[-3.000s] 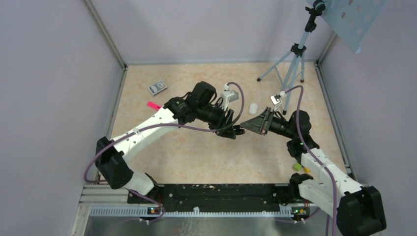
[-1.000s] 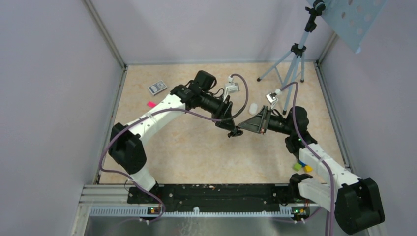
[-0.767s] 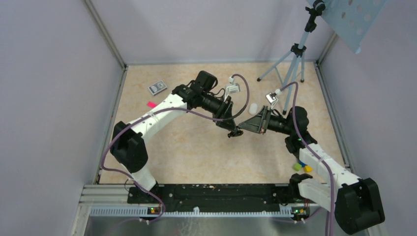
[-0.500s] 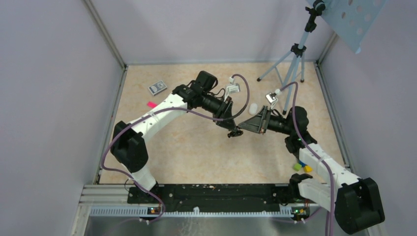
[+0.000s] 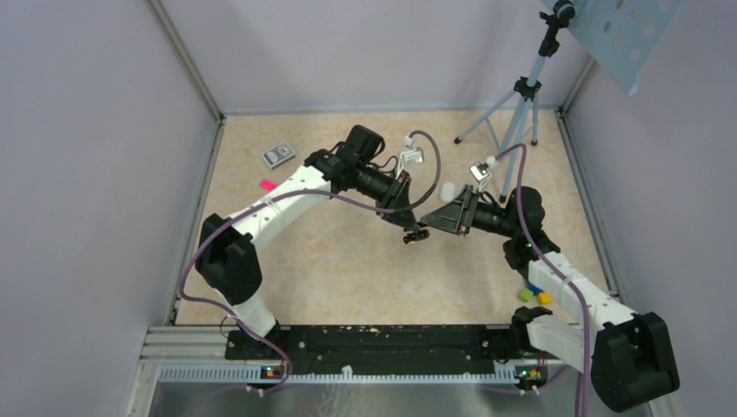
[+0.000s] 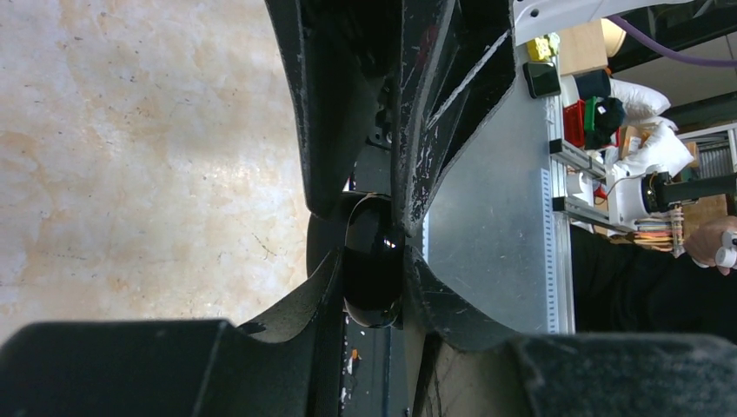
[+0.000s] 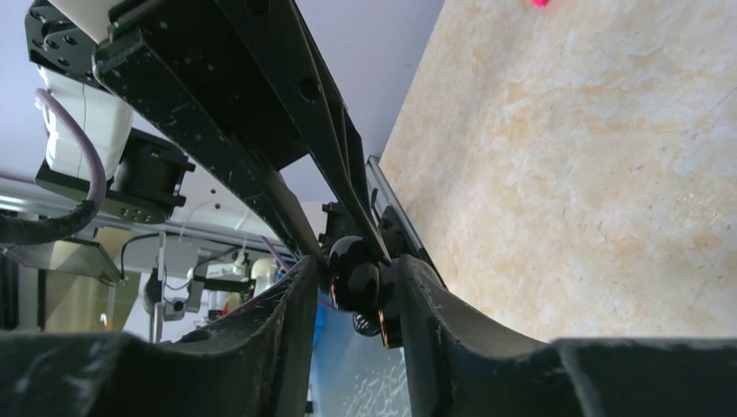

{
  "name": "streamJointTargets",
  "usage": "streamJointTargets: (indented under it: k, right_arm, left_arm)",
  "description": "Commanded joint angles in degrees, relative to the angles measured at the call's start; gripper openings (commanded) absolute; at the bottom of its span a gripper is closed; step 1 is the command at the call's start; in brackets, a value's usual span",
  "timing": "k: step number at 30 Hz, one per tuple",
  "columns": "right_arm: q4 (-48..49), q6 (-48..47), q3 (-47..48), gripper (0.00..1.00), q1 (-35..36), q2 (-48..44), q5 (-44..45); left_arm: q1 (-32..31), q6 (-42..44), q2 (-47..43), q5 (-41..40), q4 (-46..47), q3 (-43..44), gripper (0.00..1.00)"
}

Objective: Insert the wireless bluetooth earbuds into the charging case
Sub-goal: Pass from the right arm to the left, then adjust the left earbud in the left side groove of the charging case.

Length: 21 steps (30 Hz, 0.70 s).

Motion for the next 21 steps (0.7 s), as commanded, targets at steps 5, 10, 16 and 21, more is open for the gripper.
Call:
streamJointTargets:
  k: [5,10,16,21]
  right_arm:
    - [-13.0,-7.8,8.2,0.53,-0.4,-1.6,7.3]
    - [-23.7,-13.3,13.4,0.61,-0.4,-3.7,16.6]
    - [-43.8,-24.4,22.0,0.64,-0.4,-9.0,30.5]
    - [-47.8,-27.6,23.9,0.60,4.2,-11.6,36.5]
  left_arm:
    - [0.7,0.2,-0.8,-0.1,1.9,0.9,0.00]
    - [2.6,-4.5,-0.7,-0.7,3.5,0.0,0.00]
    - [3.9,-16.2,-1.0,-4.6,11.2,-3.2,0.00]
    - [3.8,-36.4,-4.9,-11.4,27.2,-14.5,0.00]
